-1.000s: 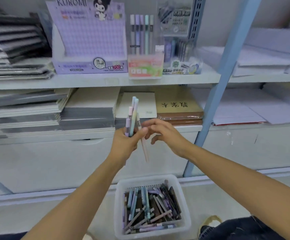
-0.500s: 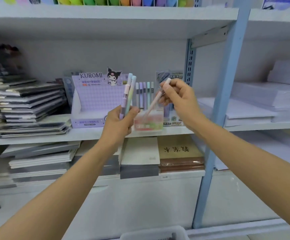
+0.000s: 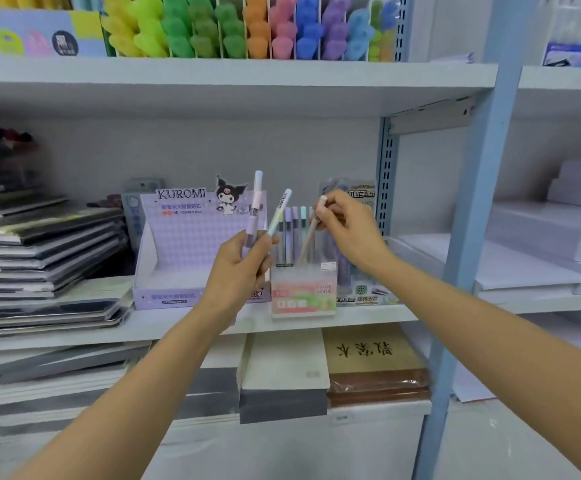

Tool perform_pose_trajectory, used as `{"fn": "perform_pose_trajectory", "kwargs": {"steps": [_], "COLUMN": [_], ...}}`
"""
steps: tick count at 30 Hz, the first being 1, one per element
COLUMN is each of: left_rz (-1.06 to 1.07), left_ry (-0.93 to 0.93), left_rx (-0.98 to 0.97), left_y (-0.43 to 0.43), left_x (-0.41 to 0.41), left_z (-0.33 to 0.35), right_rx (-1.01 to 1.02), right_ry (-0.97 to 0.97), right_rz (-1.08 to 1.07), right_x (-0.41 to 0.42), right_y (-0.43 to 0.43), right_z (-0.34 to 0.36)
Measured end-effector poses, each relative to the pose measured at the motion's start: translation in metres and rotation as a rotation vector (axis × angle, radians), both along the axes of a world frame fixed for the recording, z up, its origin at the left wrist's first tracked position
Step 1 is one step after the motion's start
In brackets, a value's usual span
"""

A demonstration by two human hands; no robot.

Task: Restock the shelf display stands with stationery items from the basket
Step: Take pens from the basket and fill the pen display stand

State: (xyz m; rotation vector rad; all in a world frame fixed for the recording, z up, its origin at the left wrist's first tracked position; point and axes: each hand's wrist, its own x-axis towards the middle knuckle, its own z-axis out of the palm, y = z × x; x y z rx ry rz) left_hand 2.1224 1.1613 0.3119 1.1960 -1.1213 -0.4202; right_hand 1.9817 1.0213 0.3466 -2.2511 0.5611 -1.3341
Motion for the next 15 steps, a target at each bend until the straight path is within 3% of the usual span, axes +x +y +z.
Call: {"fn": "perform_pose_trajectory", "kwargs": {"steps": [10,15], "left_rz": [0.053,0.076], "left_ry": [-0.071,-0.048], "left_rx": [-0.059,-0.043], "left_y": [-0.006,-0.008], "left_x": [0.007,0.007], "left_z": [-0.003,-0.002], "right_rx": [-0.091,-0.11], "right_ry": [0.19,0.143], "right_rz": [-0.058,-0.076], "right_x": [0.014,0.023], "right_y": [-0.01,-0.014], "right_z": [0.009,0.011]}}
